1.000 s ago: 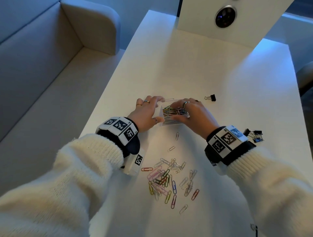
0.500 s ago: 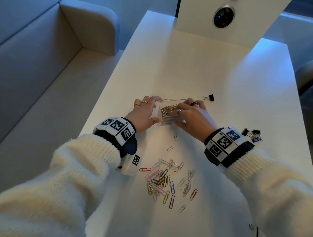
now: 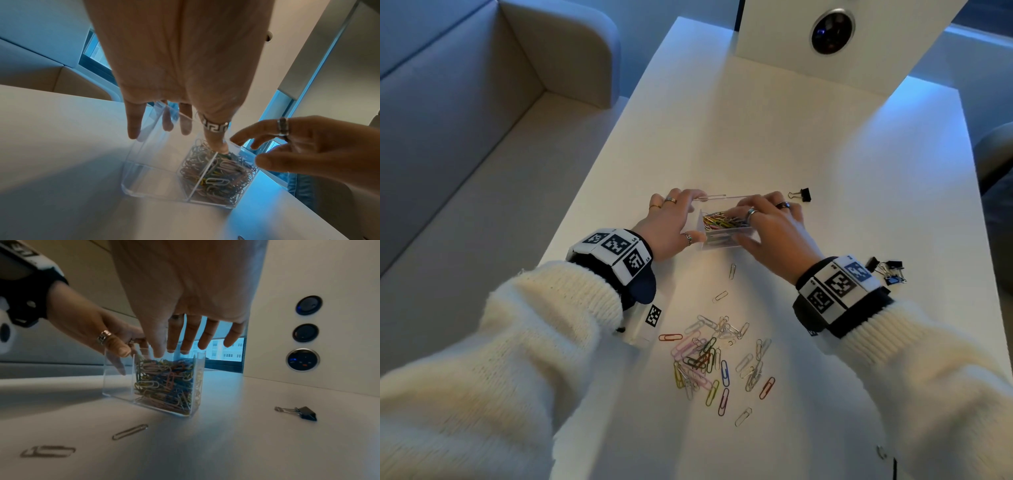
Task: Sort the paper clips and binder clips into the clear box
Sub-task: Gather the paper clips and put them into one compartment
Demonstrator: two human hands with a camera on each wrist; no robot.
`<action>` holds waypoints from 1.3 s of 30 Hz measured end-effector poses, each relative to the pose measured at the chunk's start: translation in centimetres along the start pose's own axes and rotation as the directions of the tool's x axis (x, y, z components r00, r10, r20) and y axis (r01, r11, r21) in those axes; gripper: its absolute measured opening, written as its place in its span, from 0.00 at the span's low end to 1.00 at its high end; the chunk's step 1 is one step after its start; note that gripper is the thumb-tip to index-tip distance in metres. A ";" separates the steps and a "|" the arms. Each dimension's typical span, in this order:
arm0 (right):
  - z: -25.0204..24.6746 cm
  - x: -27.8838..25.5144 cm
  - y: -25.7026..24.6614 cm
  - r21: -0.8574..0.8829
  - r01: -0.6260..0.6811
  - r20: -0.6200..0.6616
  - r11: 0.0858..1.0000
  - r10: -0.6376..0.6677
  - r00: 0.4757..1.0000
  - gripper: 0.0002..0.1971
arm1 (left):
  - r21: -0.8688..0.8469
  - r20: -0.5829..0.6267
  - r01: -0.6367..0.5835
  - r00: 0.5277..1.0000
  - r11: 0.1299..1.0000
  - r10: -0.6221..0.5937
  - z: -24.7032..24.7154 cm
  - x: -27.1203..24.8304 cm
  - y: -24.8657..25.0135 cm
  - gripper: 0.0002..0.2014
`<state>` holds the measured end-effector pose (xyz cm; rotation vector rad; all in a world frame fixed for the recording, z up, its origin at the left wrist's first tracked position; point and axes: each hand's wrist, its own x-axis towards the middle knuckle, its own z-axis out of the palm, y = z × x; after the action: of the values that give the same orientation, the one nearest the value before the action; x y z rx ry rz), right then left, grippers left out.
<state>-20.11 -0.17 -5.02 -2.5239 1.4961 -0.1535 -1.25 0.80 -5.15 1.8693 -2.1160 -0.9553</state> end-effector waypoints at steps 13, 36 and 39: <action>5.3 -8.5 -5.9 0.197 0.471 0.434 0.860 -0.508 0.744 0.24 | -0.002 0.003 0.003 1.000 1.000 -0.003 -0.3 0.8 0.1 0.31; 3.2 -10.8 -1.4 0.280 0.147 0.440 0.949 -0.263 0.859 0.36 | 0.004 -0.010 0.024 1.000 1.000 -0.024 -0.2 0.5 0.7 0.32; 3.7 -10.5 -2.0 0.217 0.132 0.426 0.967 -0.216 0.878 0.41 | 0.007 -0.012 0.028 1.000 1.000 -0.027 -0.3 0.4 0.8 0.32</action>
<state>-22.79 10.40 -7.99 -2.3319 1.0251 0.2423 -1.86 0.35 -4.62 1.9075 -2.0949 -0.9410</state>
